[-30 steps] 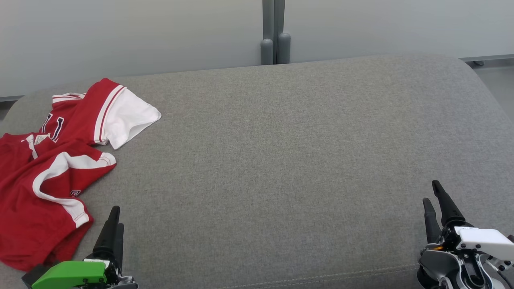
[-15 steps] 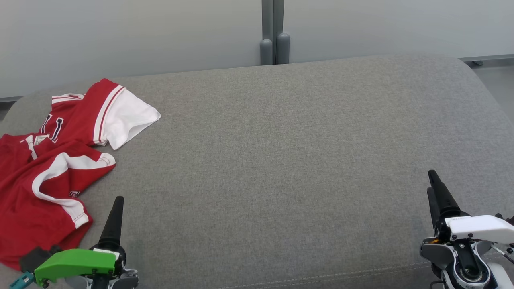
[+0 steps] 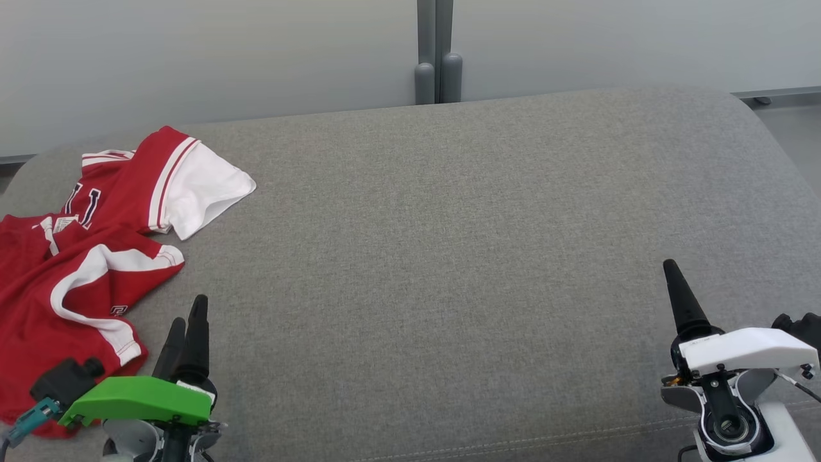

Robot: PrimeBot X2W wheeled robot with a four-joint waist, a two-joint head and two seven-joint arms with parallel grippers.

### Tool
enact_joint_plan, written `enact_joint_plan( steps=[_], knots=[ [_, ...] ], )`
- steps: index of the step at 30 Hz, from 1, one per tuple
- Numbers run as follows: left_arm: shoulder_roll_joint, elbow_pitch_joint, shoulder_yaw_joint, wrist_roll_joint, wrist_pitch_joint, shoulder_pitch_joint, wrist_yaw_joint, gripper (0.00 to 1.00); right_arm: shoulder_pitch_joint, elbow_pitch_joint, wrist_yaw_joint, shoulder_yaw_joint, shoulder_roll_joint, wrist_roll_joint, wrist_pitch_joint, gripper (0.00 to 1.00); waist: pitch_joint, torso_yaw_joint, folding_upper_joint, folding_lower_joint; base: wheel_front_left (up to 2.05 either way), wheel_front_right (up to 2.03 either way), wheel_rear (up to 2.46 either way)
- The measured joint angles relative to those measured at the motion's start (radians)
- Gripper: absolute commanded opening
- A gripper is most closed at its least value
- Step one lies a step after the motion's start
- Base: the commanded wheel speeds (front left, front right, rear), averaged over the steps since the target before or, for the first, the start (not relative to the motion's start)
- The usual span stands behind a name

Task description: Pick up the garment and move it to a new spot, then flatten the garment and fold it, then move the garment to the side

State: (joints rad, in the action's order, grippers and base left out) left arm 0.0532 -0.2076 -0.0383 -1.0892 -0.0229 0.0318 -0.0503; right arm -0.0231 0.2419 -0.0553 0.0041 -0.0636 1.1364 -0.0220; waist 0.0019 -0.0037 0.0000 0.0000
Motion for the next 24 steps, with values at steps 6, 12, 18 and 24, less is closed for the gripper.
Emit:
enact_joint_plan(
  steps=[6, 12, 18, 24],
  knots=[
    [0.011, 0.023, -0.028, 0.129, -0.015, 0.000, 0.020, 1.00, -0.001, -0.017, 0.015, 0.035, -0.010, -0.113, -0.021, 1.00, -0.003, 0.000, 0.0000, 0.0000, 0.00, 0.00, 0.00],
    [0.014, 0.031, -0.052, 0.246, -0.041, -0.001, 0.035, 1.00, -0.001, -0.026, 0.033, 0.062, -0.015, -0.209, -0.042, 1.00, -0.006, -0.001, 0.0000, 0.0000, 0.00, 0.00, 0.00],
    [0.014, 0.033, -0.065, 0.348, -0.059, -0.004, 0.055, 1.00, 0.000, -0.033, 0.049, 0.086, -0.016, -0.300, -0.062, 1.00, -0.008, -0.001, 0.0000, 0.0000, 0.00, 0.00, 0.00],
    [0.012, 0.037, -0.072, 0.439, -0.077, -0.013, 0.070, 1.00, 0.000, -0.037, 0.060, 0.105, -0.019, -0.390, -0.076, 1.00, -0.010, -0.002, 0.0000, 0.0000, 0.00, 0.00, 0.00]
  ],
)
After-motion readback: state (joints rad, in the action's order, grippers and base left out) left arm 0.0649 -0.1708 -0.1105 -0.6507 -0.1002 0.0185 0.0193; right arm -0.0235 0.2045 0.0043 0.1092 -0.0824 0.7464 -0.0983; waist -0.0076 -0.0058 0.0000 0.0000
